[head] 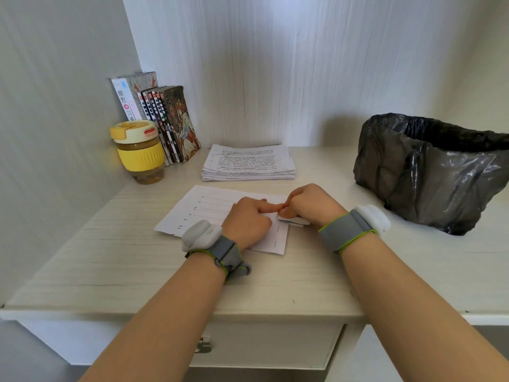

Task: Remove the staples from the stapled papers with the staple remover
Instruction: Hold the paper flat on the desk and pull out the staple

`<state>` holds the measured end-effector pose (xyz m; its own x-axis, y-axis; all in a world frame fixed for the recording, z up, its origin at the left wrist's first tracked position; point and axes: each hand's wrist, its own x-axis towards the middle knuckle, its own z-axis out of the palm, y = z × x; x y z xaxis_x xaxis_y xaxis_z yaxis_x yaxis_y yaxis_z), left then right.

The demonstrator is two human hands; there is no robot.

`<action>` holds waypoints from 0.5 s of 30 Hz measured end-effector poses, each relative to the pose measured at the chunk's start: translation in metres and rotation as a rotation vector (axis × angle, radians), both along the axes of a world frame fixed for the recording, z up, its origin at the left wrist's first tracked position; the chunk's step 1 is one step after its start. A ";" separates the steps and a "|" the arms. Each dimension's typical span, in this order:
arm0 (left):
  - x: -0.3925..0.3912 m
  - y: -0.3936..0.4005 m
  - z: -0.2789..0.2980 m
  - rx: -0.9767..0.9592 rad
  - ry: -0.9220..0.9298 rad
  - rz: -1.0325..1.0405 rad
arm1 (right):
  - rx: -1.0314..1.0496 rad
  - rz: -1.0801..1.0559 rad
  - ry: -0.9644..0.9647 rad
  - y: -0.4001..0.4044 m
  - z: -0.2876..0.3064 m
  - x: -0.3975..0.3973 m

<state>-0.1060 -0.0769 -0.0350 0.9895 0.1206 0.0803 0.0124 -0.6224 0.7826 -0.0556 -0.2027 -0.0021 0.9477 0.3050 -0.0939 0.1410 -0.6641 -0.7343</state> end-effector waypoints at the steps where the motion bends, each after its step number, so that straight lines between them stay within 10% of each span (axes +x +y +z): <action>1: 0.000 0.000 0.001 -0.001 -0.005 -0.005 | 0.006 0.003 -0.003 0.000 -0.001 0.001; 15: -0.002 0.001 0.000 0.017 -0.066 -0.035 | 0.073 0.084 -0.033 -0.007 -0.010 0.011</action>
